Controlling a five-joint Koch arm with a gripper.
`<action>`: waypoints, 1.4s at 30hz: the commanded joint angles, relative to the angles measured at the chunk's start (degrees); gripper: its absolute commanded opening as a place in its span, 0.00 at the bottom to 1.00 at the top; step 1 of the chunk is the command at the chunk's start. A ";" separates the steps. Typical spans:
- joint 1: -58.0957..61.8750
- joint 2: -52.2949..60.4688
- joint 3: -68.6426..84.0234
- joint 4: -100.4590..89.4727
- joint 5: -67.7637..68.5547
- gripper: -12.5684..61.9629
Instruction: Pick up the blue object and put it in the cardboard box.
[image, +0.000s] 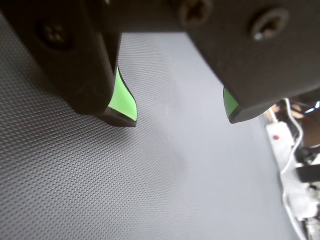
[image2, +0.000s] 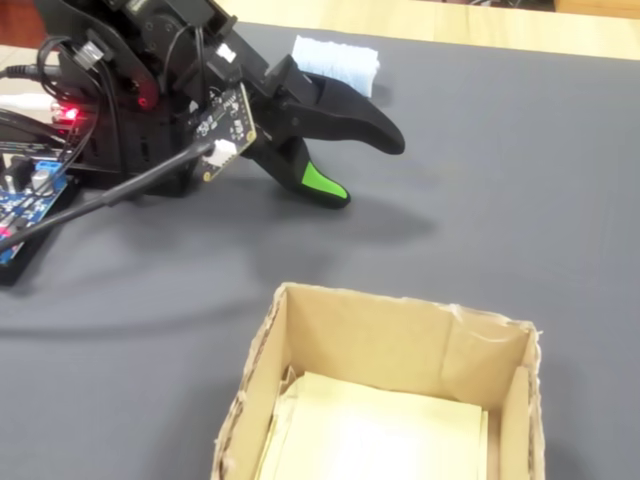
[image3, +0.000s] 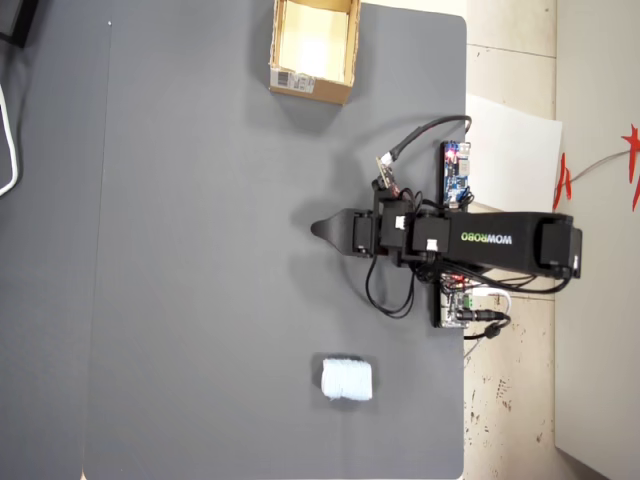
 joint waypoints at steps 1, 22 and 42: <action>-1.05 4.48 -3.43 12.13 1.41 0.63; -26.98 -3.43 -37.44 39.55 21.53 0.63; -51.86 -22.06 -50.54 45.70 35.07 0.63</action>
